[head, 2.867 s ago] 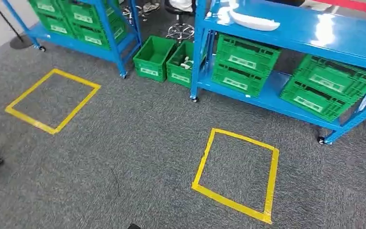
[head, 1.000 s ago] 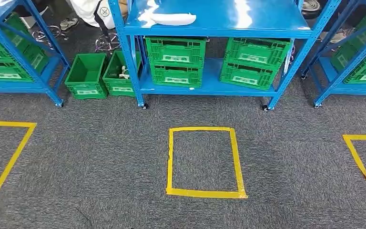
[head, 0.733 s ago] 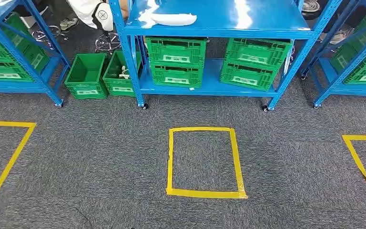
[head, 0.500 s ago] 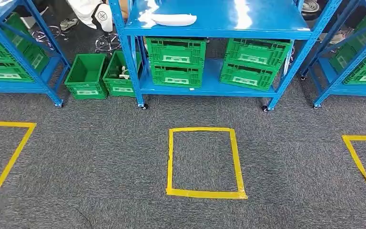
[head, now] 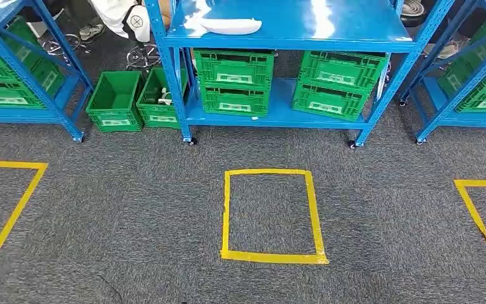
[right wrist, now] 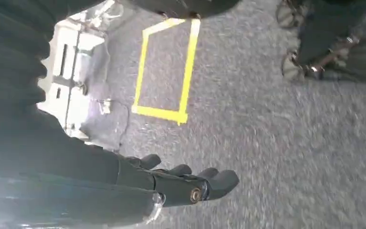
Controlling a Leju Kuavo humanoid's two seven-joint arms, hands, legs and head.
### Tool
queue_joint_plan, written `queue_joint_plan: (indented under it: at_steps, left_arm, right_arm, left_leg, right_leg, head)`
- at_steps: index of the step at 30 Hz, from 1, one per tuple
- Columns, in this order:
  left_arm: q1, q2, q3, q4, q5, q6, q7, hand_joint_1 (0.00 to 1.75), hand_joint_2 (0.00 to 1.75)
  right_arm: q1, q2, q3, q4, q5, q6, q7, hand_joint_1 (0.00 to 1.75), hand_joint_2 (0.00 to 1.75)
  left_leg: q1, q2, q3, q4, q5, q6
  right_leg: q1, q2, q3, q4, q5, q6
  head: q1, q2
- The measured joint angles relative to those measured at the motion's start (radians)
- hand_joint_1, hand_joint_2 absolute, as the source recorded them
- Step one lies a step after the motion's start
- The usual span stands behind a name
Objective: Take the parts from the cabinet and place them on the table.
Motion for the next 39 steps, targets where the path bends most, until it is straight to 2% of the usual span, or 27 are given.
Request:
queue_joint_plan:
  at_steps: [6, 10, 13, 15, 32, 39]
  left_arm:
    - [0.001, -0.006, 0.0, 0.002, 0.003, -0.027, 0.042, 0.0, 0.0]
    - [0.001, -0.003, 0.0, 0.005, 0.007, -0.027, 0.065, 0.0, 0.0]
    - [0.002, 0.001, 0.001, 0.007, 0.025, -0.019, 0.048, 0.0, 0.0]
    - [0.002, 0.003, 0.001, 0.007, 0.029, -0.019, 0.031, 0.0, 0.0]
    - [0.002, -0.004, 0.001, 0.008, 0.033, -0.021, 0.013, 0.0, 0.0]
    - [0.002, -0.002, 0.001, 0.011, 0.032, -0.021, 0.058, 0.0, 0.0]
  right_arm:
    - [0.001, -0.014, 0.006, 0.0, -0.029, -0.017, -0.023, 0.0, 1.75]
    - [0.001, -0.022, 0.007, 0.0, -0.051, -0.019, 0.015, 0.0, 1.75]
    - [0.002, -0.027, 0.02, 0.0, -0.047, -0.014, 0.018, 0.0, 1.75]
    - [0.002, -0.031, 0.024, 0.0, -0.047, -0.022, -0.005, 0.0, 1.75]
    - [0.004, -0.036, 0.049, -0.008, -0.063, -0.026, -0.037, 0.0, 1.75]
    - [0.005, -0.025, 0.049, -0.008, -0.076, -0.016, -0.009, 0.0, 1.75]
  left_leg:
    - [0.0, 0.0, 0.0, 0.0, 0.0, 0.0]
    - [0.0, 0.0, 0.0, 0.0, 0.0, 0.0]
    - [0.0, 0.0, 0.0, 0.0, 0.0, 0.0]
    - [0.0, 0.0, 0.0, 0.0, 0.0, 0.0]
    - [0.0, 0.0, 0.0, 0.0, 0.0, 0.0]
    - [0.0, 0.001, 0.0, 0.0, 0.0, 0.0]
  right_leg:
    - [0.0, 0.0, 0.0, 0.0, 0.0, 0.0]
    - [0.0, 0.0, 0.0, 0.0, -0.001, 0.001]
    - [0.0, 0.0, 0.0, 0.0, -0.001, 0.001]
    - [0.0, 0.0, 0.0, 0.0, -0.001, 0.001]
    - [0.0, 0.0, 0.0, 0.0, -0.001, 0.001]
    - [0.0, 0.0, 0.0, 0.0, -0.001, 0.001]
  head:
    - [0.0, 0.0]
    - [0.0, 0.0]
    - [0.0, 0.0]
    - [0.0, 0.0]
    - [0.0, 0.0]
    - [0.0, 0.0]
